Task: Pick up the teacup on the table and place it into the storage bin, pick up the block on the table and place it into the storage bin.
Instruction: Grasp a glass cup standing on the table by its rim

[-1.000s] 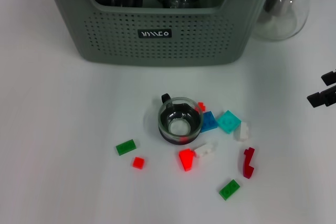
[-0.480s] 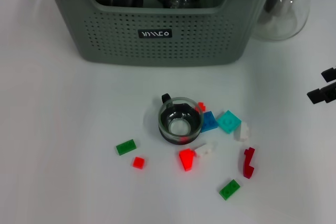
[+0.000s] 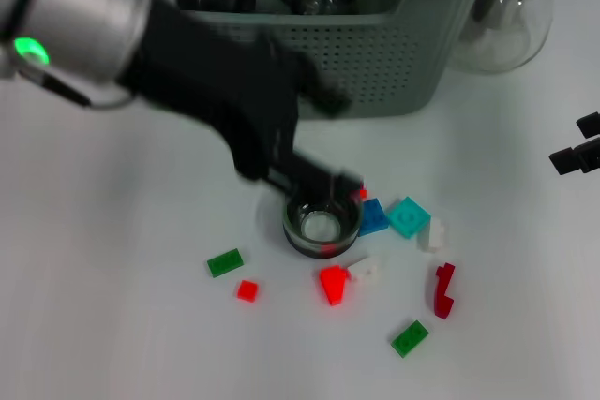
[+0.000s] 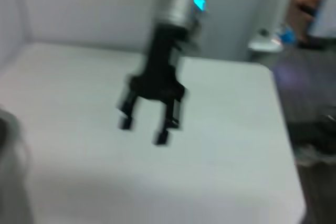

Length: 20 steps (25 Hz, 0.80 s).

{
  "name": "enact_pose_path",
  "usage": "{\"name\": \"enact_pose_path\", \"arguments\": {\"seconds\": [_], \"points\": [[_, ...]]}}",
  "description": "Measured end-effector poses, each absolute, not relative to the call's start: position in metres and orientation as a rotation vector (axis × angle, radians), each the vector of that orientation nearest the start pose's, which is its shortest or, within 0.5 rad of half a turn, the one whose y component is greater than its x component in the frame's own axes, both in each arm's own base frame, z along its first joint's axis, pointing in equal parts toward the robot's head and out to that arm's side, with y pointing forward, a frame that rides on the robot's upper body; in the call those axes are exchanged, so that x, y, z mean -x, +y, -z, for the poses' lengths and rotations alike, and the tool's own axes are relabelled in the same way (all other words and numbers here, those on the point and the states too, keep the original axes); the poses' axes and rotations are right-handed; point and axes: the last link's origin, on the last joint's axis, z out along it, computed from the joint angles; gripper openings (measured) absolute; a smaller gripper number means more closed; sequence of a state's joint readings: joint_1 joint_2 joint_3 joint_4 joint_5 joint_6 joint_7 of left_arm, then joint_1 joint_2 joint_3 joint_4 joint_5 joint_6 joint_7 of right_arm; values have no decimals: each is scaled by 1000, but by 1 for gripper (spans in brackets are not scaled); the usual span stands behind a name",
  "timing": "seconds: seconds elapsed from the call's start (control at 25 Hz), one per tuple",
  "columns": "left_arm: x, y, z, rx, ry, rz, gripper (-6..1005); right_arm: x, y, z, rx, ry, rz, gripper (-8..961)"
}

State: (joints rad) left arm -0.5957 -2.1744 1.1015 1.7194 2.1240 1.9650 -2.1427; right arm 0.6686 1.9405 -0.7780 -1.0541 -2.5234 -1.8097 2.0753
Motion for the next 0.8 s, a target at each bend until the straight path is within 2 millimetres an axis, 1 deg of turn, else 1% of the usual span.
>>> {"name": "enact_pose_path", "arguments": {"seconds": [0.08, 0.16, 0.24, 0.32, 0.4, 0.52, 0.56, 0.6, 0.8], "points": [[92, 292, -30, 3141, -149, 59, 792, -250, 357, -90, 2737, 1058, 200, 917], [99, 297, -14, 3154, -169, 1, 792, -252, 356, -88, 2737, 1065, 200, 917], [108, 305, 4, 3139, -202, -89, 791, -253, 356, -86, 2737, 1075, 199, 916], [114, 310, 19, 3122, -200, -191, 791, -254, 356, -85, 2739, 1079, 198, 916], [118, 312, 31, 3107, -176, -290, 790, -254, 356, -85, 2739, 1079, 197, 916], [119, 310, 47, 3097, -102, -410, 788, -254, 356, -84, 2739, 1081, 195, 916], [120, 309, 56, 3087, -66, -451, 788, -254, 356, -84, 2739, 1083, 194, 916], [120, 309, 57, 3083, -62, -456, 788, -254, 356, -83, 2738, 1084, 193, 916], [126, 309, 78, 3053, -8, -553, 787, -257, 355, -81, 2736, 1099, 191, 916]]}}
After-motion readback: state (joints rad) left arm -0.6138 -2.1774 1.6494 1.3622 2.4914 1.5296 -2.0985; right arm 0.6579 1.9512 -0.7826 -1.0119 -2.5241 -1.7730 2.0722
